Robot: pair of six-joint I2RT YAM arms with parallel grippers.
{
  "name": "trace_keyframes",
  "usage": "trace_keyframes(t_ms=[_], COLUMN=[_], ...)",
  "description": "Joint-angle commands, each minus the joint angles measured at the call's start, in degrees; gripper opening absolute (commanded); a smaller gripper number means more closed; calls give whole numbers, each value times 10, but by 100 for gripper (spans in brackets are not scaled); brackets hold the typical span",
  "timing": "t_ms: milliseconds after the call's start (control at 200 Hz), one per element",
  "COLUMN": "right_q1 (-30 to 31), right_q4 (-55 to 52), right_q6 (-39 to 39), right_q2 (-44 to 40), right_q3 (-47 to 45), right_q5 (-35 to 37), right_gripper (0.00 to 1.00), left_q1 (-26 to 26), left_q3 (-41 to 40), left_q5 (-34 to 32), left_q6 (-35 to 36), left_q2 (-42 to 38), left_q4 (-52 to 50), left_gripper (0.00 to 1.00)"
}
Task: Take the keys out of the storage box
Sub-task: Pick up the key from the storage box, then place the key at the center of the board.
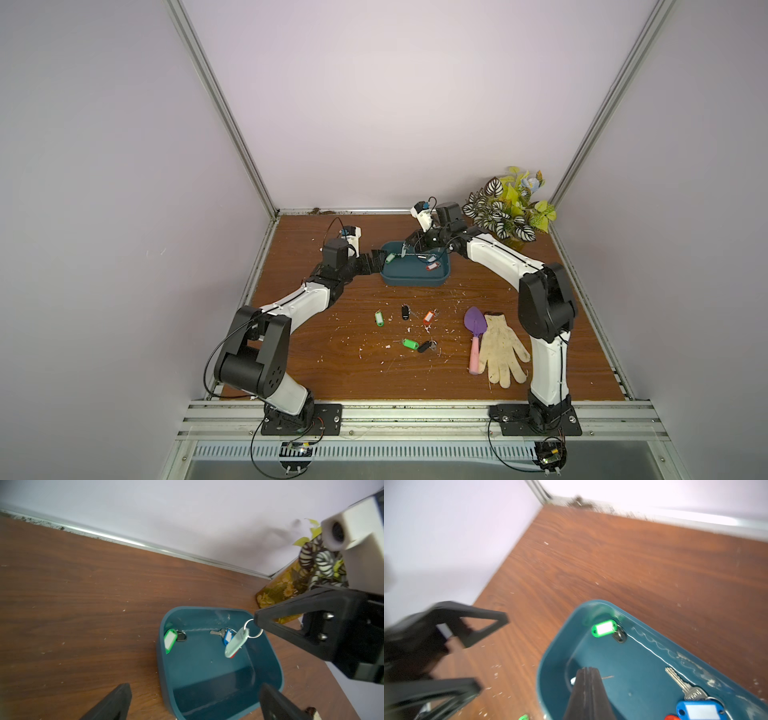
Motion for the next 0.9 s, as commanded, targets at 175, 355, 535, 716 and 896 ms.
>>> trace_keyframes(t_ms=[175,355,535,716,896], right_q1=[-2,-2,8,75,146], right_q4=[134,192,248,258,249], right_q6=[1,30,57,39,-2], right_q2=[-154,-234,-301,-315,-287], right_q3=[-186,-306,-413,-465,-475], right_q5=[-176,-223,-245,-249,-228], right_gripper=[0,0,0,0,0], left_q1=[-62,-124,-142,-144,-135], left_q3=[-46,-80,-163,-227,-192], left_q5=[138,127,96,-83,-269], left_q6=[43,78,40,-14,-49], left_q2=[-51,-73,-124,-227,-291], left_q4=[146,146,194,137,-55], left_gripper=[100,100,96,99,99])
